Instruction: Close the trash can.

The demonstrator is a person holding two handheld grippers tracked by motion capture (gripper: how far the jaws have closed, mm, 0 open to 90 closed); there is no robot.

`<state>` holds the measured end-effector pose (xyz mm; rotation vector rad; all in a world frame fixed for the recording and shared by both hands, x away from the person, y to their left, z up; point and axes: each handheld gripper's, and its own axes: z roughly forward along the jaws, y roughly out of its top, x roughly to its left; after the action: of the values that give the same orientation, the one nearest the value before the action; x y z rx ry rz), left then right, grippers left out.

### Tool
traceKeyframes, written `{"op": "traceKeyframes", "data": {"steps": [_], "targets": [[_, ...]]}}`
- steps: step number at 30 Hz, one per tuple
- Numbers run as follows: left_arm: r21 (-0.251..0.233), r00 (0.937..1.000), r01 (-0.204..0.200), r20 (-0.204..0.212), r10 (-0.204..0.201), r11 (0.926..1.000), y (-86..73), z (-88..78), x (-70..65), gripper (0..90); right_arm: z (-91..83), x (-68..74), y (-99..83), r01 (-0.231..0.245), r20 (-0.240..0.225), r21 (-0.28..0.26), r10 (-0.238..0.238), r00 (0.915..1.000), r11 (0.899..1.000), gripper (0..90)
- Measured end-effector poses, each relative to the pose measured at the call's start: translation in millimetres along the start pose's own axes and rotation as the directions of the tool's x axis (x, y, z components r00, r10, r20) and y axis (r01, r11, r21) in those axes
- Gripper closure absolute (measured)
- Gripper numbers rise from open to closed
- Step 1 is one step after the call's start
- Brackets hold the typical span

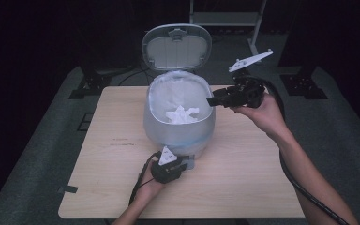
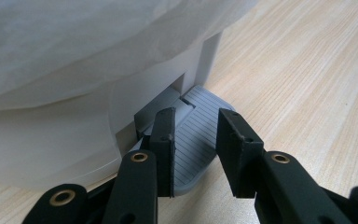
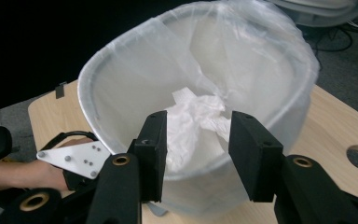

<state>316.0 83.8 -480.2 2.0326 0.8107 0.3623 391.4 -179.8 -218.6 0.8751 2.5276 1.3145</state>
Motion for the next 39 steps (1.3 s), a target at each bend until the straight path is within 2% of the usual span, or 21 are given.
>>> {"op": "traceKeyframes", "data": {"steps": [5,12,18,23,25,30,37,38,39], "targets": [[0.004,1.0000,0.003,0.006,-0.003,1.0000,0.2,-0.5,0.2,66.4,-8.9,-8.2,-13.2,-0.025,0.005,-0.001,0.025,0.9997,1.000,52.4],[-0.001,0.9998,0.012,0.017,-0.012,0.9999,0.0,-0.5,-0.4,62.7,-10.4,-14.4,-28.5,-0.033,0.012,0.003,0.033,0.9994,0.999,46.7],[0.004,0.9999,0.012,0.009,-0.012,0.9999,1.2,-0.5,-2.2,61.7,-16.2,-18.0,-39.9,-0.045,0.041,0.003,0.045,0.9982,0.999,46.0],[0.012,0.9998,0.014,0.015,-0.014,0.9998,2.4,-1.4,-3.3,60.1,-20.5,-21.1,-47.2,-0.054,0.045,0.003,0.054,0.9975,0.999,46.0],[0.012,0.9994,0.026,0.022,-0.026,0.9996,3.7,-2.9,-4.3,59.4,-22.3,-22.0,-50.7,-0.059,0.048,0.001,0.059,0.9971,0.998,45.9],[-0.032,0.9993,-0.006,0.036,0.007,0.9995,15.1,-19.3,-14.2,58.4,-27.0,-21.8,-66.3,-0.069,0.054,-0.013,0.070,0.9961,0.998,44.7],[-0.025,0.9975,-0.009,0.070,0.011,0.9996,15.9,-27.4,-19.5,54.5,-27.8,-23.1,-89.5,-0.092,0.062,-0.014,0.093,0.9938,0.996,43.7],[-0.030,0.9972,-0.030,0.067,0.032,0.9991,17.2,-31.3,-22.5,53.6,-28.0,-23.3,-92.2,-0.094,0.065,-0.014,0.094,0.9934,0.996,43.3],[-0.030,0.9972,-0.030,0.067,0.032,0.9991,17.2,-31.3,-22.5,52.5,-28.0,-23.3,-92.2,-0.094,0.065,-0.014,0.094,0.9934,0.996,43.3]]}}
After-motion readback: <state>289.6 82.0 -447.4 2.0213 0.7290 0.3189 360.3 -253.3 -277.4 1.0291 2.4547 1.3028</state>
